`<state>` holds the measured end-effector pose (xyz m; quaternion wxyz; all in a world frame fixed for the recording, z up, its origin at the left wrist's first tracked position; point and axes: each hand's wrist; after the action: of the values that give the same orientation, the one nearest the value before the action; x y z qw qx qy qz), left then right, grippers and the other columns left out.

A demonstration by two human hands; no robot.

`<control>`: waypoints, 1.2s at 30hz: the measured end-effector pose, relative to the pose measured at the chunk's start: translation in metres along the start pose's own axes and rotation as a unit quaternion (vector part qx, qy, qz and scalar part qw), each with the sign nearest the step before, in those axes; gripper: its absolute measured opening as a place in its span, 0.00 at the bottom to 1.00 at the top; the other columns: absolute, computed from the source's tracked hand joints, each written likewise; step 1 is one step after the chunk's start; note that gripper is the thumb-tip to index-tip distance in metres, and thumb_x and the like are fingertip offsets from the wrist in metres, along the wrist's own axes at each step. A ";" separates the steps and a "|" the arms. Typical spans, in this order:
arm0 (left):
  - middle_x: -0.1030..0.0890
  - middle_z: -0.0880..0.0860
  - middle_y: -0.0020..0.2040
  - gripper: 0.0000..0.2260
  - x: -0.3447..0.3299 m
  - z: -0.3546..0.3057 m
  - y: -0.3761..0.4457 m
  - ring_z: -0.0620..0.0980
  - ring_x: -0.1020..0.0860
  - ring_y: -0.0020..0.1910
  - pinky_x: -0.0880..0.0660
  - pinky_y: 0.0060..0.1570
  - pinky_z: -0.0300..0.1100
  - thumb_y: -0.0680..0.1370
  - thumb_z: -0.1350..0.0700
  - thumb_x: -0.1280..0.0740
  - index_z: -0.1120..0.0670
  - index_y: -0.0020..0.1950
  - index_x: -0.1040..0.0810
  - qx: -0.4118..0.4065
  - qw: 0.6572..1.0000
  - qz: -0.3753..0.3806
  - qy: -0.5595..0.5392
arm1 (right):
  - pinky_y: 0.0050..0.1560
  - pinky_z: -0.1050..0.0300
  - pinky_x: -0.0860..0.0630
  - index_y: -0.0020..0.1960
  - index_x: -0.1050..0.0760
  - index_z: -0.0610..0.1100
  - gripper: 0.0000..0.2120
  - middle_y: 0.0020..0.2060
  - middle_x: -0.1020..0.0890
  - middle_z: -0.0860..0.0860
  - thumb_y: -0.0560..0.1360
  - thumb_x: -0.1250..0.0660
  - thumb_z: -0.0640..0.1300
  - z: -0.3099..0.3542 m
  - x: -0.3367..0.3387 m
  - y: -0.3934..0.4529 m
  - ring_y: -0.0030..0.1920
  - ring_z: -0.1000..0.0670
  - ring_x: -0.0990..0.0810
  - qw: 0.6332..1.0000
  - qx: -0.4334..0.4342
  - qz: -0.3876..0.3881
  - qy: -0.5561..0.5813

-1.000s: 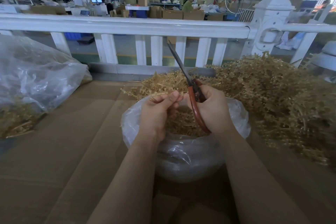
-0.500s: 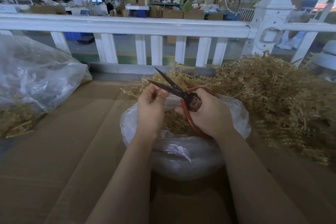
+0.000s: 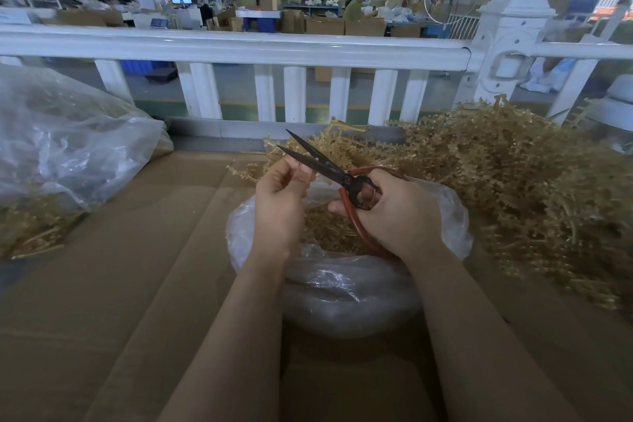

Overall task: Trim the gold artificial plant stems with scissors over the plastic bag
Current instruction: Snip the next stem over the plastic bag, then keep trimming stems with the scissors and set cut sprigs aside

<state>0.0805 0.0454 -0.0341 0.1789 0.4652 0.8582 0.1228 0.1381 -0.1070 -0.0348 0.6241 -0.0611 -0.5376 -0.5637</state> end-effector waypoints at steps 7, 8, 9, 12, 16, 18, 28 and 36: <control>0.27 0.49 0.36 0.05 0.001 -0.002 -0.001 0.40 0.30 0.34 0.32 0.38 0.32 0.81 0.63 0.37 0.62 0.46 0.25 0.010 1.000 -0.006 -0.027 | 0.34 0.67 0.30 0.48 0.21 0.59 0.30 0.33 0.20 0.61 0.63 0.41 0.81 -0.001 -0.002 0.000 0.37 0.60 0.23 1.000 0.003 -0.002 -0.003; 0.27 0.49 0.36 0.05 0.001 -0.001 -0.001 0.41 0.30 0.34 0.32 0.38 0.32 0.81 0.64 0.37 0.62 0.46 0.25 0.013 0.999 -0.007 -0.028 | 0.34 0.66 0.30 0.48 0.22 0.59 0.30 0.33 0.20 0.61 0.63 0.41 0.81 -0.001 -0.002 0.000 0.37 0.60 0.23 1.000 0.003 0.002 -0.004; 0.26 0.49 0.36 0.05 0.001 -0.001 0.000 0.41 0.29 0.35 0.31 0.39 0.33 0.81 0.64 0.37 0.62 0.45 0.25 0.014 1.000 -0.008 -0.027 | 0.33 0.66 0.31 0.48 0.23 0.60 0.30 0.34 0.20 0.62 0.63 0.42 0.81 -0.001 -0.002 0.000 0.37 0.60 0.24 1.000 0.003 0.006 -0.005; 0.24 0.51 0.36 0.06 0.002 0.000 0.000 0.43 0.27 0.36 0.29 0.41 0.33 0.80 0.66 0.36 0.63 0.43 0.23 0.002 1.000 -0.009 -0.003 | 0.34 0.67 0.33 0.48 0.25 0.59 0.27 0.35 0.22 0.63 0.64 0.40 0.80 -0.002 -0.001 -0.001 0.37 0.61 0.25 1.000 0.008 0.008 -0.001; 0.25 0.51 0.34 0.08 0.003 0.001 0.000 0.46 0.28 0.38 0.30 0.42 0.37 0.78 0.68 0.35 0.63 0.39 0.23 -0.017 0.999 -0.008 0.036 | 0.34 0.68 0.35 0.45 0.28 0.60 0.22 0.35 0.23 0.64 0.66 0.35 0.76 -0.004 0.000 -0.001 0.39 0.67 0.27 1.000 0.009 0.023 0.017; 0.24 0.47 0.32 0.11 0.003 0.000 0.000 0.45 0.27 0.38 0.29 0.43 0.36 0.77 0.69 0.35 0.57 0.37 0.23 -0.017 0.999 -0.008 0.043 | 0.34 0.67 0.35 0.45 0.28 0.61 0.21 0.35 0.23 0.64 0.66 0.34 0.76 -0.004 0.000 -0.001 0.39 0.67 0.28 0.999 0.009 0.030 0.021; 0.24 0.46 0.32 0.12 0.004 -0.001 0.001 0.39 0.27 0.34 0.30 0.39 0.29 0.77 0.69 0.35 0.56 0.36 0.23 -0.020 0.998 -0.017 0.064 | 0.33 0.66 0.33 0.45 0.26 0.60 0.22 0.34 0.22 0.62 0.66 0.35 0.77 -0.002 0.003 -0.001 0.37 0.66 0.28 1.000 0.012 0.019 -0.008; 0.27 0.52 0.35 0.10 0.002 -0.003 -0.002 0.46 0.29 0.38 0.31 0.41 0.36 0.79 0.67 0.35 0.57 0.39 0.23 -0.020 0.997 -0.009 0.071 | 0.34 0.67 0.35 0.47 0.25 0.60 0.25 0.35 0.22 0.64 0.66 0.38 0.79 -0.003 0.003 -0.001 0.36 0.63 0.28 1.000 0.014 0.024 -0.010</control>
<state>0.0769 0.0463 -0.0327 0.1279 0.4435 0.8705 0.1709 0.1386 -0.1110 -0.0342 0.6331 -0.0710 -0.5500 -0.5400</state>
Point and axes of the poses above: each hand's wrist, its own y-axis towards the middle knuckle, its own x-axis out of the back of the hand, z = x × y
